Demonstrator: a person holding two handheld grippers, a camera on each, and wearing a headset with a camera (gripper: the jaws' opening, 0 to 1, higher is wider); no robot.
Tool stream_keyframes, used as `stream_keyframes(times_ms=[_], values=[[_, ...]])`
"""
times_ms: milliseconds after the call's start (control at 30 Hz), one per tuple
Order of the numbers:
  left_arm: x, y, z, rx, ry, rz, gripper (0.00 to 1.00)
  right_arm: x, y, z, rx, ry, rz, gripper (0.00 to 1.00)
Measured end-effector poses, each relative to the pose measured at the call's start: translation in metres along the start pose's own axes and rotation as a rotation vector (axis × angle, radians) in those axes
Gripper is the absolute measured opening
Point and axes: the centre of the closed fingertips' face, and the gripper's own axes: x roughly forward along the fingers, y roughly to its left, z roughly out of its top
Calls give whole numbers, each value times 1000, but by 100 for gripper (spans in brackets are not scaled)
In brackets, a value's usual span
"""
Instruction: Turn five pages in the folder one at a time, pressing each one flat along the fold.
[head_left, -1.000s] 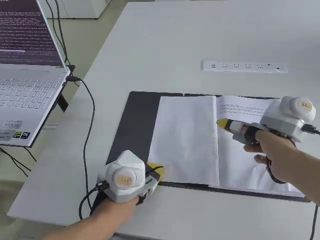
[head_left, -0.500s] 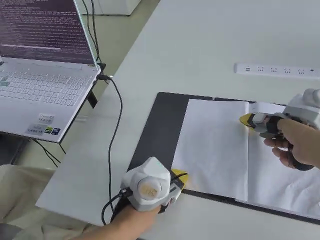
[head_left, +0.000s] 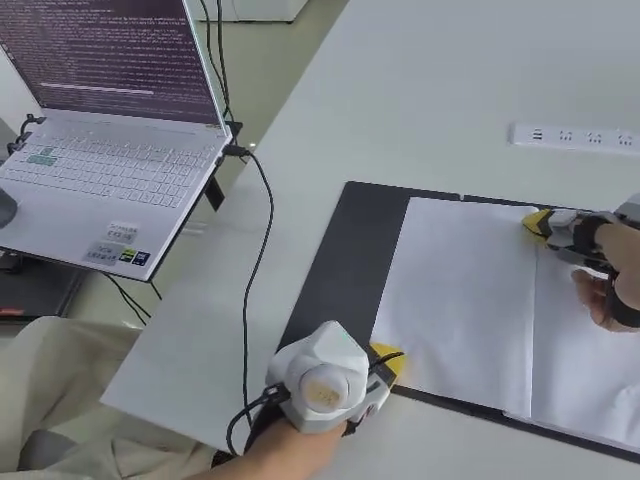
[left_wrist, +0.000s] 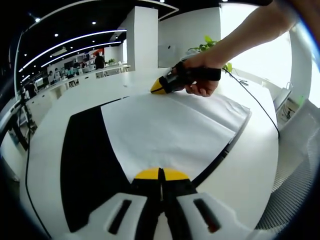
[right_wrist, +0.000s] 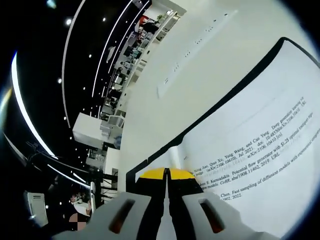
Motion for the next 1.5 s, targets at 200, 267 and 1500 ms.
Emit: stream_keyframes(times_ms=[200,267,1500], values=[[1,1,0,5,5,-8,0,2,0,4,28,-31,-14,0],[1,1,0,9,6,-10,0,1,2,3,11,-34,-13,0],[-1,-1,-3,-20,14,-8,0,-119,-7,-150,64,294,144,0]])
